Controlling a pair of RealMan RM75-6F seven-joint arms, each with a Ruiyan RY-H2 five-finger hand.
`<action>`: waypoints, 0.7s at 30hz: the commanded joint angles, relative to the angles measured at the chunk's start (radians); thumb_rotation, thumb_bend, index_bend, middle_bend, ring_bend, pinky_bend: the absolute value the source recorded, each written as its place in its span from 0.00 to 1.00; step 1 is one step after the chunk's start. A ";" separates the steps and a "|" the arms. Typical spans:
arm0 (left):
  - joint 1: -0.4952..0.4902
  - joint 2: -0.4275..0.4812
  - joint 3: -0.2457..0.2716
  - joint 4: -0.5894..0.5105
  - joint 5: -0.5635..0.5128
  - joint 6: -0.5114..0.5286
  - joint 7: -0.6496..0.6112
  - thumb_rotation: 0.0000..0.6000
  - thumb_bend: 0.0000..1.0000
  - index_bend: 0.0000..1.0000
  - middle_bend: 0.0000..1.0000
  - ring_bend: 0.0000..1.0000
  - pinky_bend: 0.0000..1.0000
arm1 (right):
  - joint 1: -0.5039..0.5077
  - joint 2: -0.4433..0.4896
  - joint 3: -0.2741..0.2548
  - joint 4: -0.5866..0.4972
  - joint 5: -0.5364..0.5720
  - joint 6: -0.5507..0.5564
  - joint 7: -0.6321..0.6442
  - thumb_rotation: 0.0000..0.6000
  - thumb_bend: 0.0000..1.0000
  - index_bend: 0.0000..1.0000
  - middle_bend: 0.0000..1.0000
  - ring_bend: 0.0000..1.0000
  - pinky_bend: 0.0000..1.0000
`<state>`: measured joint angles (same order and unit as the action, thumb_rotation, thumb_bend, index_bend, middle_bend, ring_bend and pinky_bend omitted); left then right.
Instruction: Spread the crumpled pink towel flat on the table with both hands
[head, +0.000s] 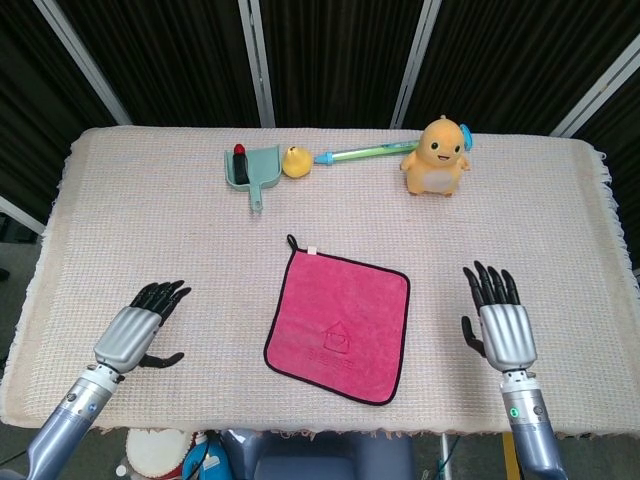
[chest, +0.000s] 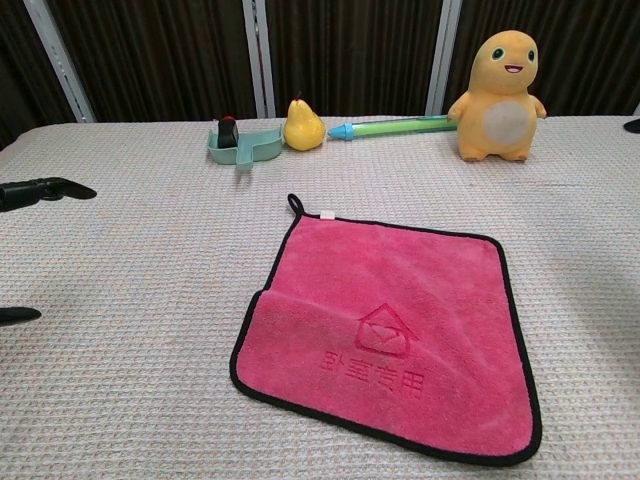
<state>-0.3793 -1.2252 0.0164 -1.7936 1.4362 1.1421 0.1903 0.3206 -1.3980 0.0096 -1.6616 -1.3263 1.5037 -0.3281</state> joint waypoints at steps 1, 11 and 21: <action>-0.002 -0.010 0.006 0.008 0.013 -0.004 -0.005 1.00 0.11 0.00 0.00 0.00 0.00 | -0.042 0.002 0.015 0.045 -0.021 0.042 0.071 1.00 0.53 0.00 0.00 0.00 0.00; -0.088 -0.070 0.039 0.013 0.053 -0.160 0.077 1.00 0.27 0.00 0.00 0.00 0.00 | -0.059 0.021 0.031 0.035 -0.043 0.015 0.145 1.00 0.53 0.00 0.00 0.00 0.00; -0.175 -0.161 0.032 0.000 -0.008 -0.309 0.174 1.00 0.47 0.00 0.02 0.00 0.00 | -0.068 0.013 0.038 0.045 -0.070 0.001 0.163 1.00 0.53 0.00 0.00 0.00 0.00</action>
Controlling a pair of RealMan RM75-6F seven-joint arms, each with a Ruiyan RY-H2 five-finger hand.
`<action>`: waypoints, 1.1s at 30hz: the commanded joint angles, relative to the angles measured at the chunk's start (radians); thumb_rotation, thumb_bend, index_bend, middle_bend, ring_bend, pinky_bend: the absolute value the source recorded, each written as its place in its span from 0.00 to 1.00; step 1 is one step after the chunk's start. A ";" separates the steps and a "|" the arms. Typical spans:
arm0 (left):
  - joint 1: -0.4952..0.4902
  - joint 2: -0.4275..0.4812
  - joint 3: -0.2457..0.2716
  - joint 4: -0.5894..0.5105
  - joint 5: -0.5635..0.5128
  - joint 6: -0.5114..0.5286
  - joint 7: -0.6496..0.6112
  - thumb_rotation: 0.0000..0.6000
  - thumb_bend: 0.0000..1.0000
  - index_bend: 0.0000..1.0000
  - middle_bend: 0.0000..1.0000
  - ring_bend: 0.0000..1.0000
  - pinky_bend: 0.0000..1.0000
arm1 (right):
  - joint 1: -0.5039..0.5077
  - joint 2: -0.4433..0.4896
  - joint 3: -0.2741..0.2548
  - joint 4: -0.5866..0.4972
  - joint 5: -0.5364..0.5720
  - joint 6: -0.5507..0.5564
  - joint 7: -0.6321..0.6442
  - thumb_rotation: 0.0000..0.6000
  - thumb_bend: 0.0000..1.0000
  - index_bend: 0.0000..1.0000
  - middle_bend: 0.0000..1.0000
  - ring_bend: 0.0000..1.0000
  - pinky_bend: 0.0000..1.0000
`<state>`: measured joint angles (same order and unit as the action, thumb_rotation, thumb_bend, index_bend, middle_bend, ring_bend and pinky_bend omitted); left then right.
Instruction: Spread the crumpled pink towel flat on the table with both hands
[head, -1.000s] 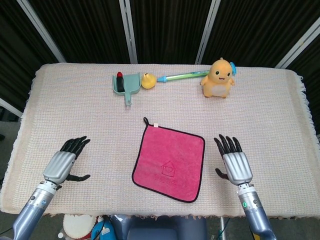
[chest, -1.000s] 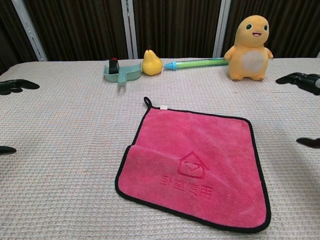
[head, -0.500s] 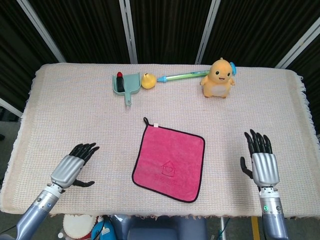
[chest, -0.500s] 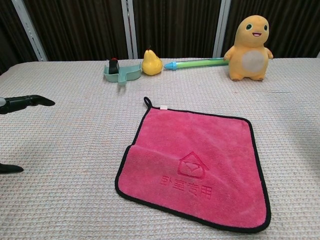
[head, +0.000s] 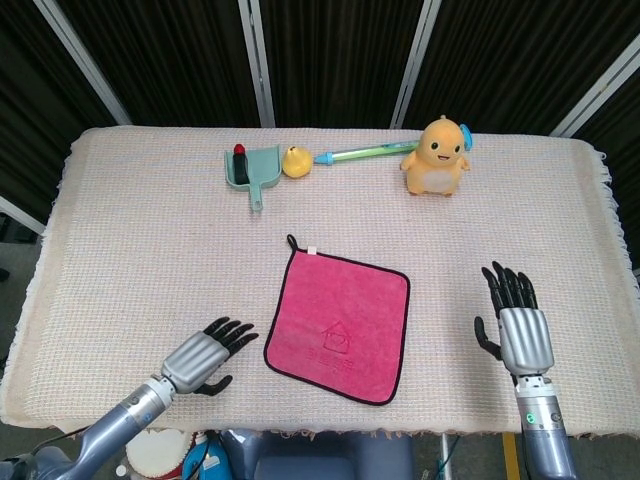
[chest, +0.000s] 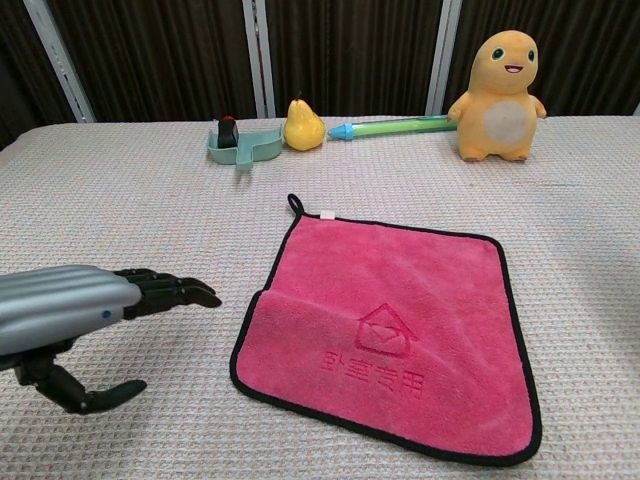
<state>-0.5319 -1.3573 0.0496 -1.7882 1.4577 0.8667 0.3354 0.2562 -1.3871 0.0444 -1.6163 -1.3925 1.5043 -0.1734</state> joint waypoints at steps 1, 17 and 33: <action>-0.030 -0.039 -0.002 -0.006 -0.044 -0.047 0.038 1.00 0.48 0.00 0.02 0.00 0.00 | -0.006 0.004 0.006 0.000 -0.006 0.000 0.014 1.00 0.53 0.00 0.00 0.00 0.00; -0.098 -0.150 0.019 -0.024 -0.214 -0.111 0.220 1.00 0.56 0.00 0.03 0.00 0.00 | -0.023 0.038 0.036 -0.016 -0.021 -0.016 0.096 1.00 0.53 0.00 0.00 0.00 0.00; -0.095 -0.122 0.085 -0.099 -0.239 -0.052 0.274 1.00 0.56 0.00 0.03 0.00 0.00 | -0.037 0.044 0.042 -0.030 -0.047 -0.024 0.113 1.00 0.53 0.00 0.00 0.00 0.00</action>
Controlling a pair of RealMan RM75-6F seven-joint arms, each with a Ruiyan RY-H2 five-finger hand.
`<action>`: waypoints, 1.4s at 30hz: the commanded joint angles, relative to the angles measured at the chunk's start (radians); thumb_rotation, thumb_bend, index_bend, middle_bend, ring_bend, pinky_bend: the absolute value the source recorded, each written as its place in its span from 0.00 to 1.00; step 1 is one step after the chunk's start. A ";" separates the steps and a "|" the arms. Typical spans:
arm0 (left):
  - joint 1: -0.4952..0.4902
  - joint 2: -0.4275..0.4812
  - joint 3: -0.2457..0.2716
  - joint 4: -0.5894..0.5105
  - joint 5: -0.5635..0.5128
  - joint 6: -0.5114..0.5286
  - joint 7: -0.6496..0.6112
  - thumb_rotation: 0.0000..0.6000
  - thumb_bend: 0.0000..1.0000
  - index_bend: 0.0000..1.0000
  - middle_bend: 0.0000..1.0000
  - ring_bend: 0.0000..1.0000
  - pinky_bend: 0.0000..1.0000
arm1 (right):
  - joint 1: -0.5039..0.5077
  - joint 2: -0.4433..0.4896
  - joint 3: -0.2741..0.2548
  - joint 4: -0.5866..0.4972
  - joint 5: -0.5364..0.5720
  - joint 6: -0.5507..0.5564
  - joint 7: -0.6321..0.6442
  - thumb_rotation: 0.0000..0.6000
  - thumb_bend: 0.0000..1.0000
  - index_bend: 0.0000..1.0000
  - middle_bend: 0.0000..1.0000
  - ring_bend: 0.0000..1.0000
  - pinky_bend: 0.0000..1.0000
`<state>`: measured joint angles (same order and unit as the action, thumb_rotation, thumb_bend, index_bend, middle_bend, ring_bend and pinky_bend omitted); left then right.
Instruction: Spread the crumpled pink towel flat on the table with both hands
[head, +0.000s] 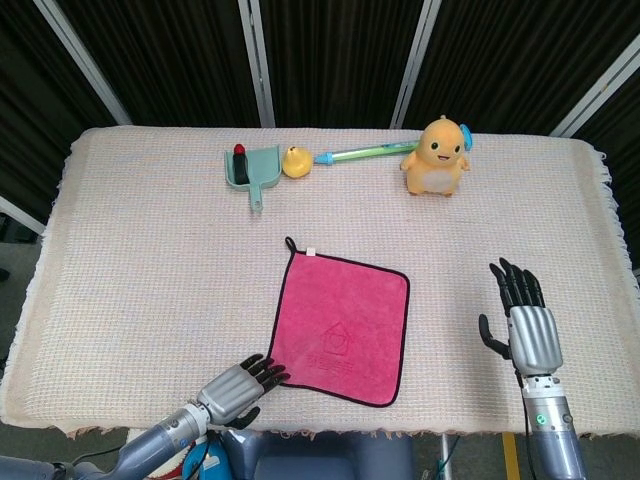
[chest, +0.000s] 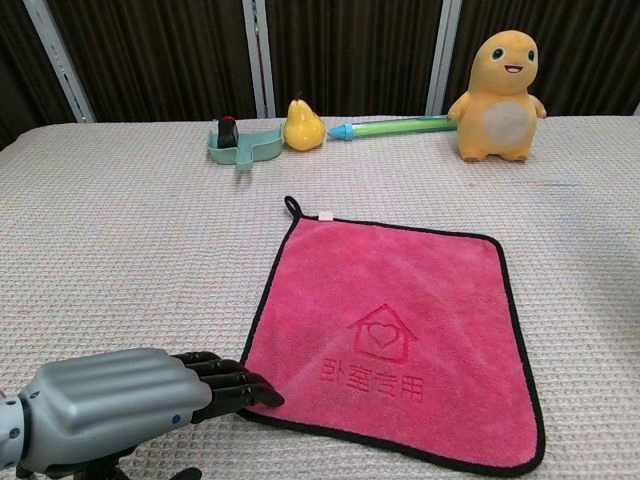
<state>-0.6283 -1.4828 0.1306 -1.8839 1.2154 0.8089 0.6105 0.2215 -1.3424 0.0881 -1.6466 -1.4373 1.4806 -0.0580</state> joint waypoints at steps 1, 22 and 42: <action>0.002 0.006 0.006 -0.005 0.005 0.009 -0.003 1.00 0.55 0.00 0.03 0.00 0.00 | -0.003 -0.002 -0.001 0.000 -0.003 0.001 -0.003 1.00 0.53 0.00 0.00 0.00 0.00; 0.175 0.101 -0.050 0.050 0.202 0.410 -0.246 1.00 0.09 0.00 0.00 0.00 0.00 | -0.006 0.002 0.011 0.063 0.030 -0.050 -0.035 1.00 0.53 0.00 0.00 0.00 0.00; 0.479 0.236 -0.078 0.377 0.200 0.803 -0.548 1.00 0.05 0.00 0.00 0.00 0.00 | -0.138 0.062 0.005 0.137 0.077 0.057 0.045 1.00 0.42 0.00 0.00 0.00 0.00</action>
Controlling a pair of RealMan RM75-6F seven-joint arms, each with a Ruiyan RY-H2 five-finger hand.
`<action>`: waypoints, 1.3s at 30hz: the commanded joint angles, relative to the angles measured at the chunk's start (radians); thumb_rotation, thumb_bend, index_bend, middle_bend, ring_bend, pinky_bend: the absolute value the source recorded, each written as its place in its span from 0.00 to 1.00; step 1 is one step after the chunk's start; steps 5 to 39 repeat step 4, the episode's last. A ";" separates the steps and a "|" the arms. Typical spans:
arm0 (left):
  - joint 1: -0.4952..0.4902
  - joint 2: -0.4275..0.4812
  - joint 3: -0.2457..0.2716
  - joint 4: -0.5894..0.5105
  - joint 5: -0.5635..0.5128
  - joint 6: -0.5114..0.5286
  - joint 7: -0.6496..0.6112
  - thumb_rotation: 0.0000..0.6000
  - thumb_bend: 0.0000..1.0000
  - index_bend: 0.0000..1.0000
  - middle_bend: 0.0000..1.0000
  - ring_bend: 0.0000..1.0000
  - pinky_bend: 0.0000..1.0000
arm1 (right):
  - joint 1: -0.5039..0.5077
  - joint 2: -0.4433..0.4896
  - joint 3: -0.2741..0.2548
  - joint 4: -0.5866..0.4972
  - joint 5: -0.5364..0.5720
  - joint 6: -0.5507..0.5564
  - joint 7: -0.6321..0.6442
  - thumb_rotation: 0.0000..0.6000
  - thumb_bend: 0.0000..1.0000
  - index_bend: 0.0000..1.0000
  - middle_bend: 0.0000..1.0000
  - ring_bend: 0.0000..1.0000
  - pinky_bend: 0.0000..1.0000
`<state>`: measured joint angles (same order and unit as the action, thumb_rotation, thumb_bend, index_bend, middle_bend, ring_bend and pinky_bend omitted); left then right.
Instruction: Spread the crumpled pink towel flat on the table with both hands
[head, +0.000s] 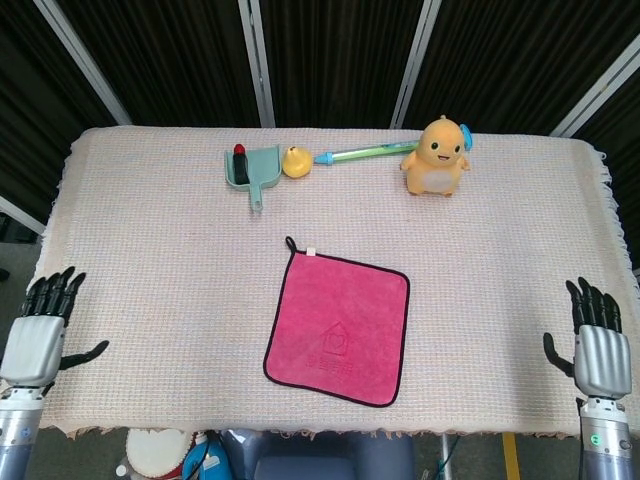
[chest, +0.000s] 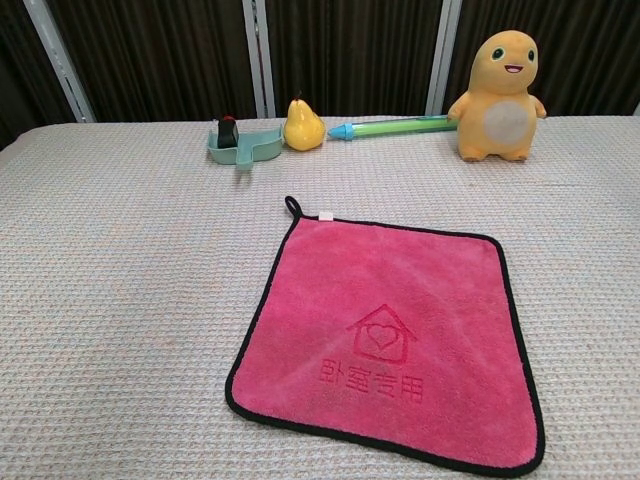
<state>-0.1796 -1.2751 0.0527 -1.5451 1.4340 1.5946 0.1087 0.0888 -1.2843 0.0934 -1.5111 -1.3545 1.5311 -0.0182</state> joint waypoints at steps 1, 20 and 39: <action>0.037 0.034 0.000 0.047 -0.021 0.019 -0.057 1.00 0.05 0.00 0.00 0.00 0.00 | -0.007 0.006 0.000 0.000 -0.011 0.010 0.009 1.00 0.42 0.00 0.00 0.00 0.00; 0.056 0.044 -0.004 0.079 -0.020 0.027 -0.094 1.00 0.05 0.00 0.00 0.00 0.00 | -0.013 0.013 -0.004 -0.008 -0.031 0.019 0.018 1.00 0.42 0.00 0.00 0.00 0.00; 0.056 0.044 -0.004 0.079 -0.020 0.027 -0.094 1.00 0.05 0.00 0.00 0.00 0.00 | -0.013 0.013 -0.004 -0.008 -0.031 0.019 0.018 1.00 0.42 0.00 0.00 0.00 0.00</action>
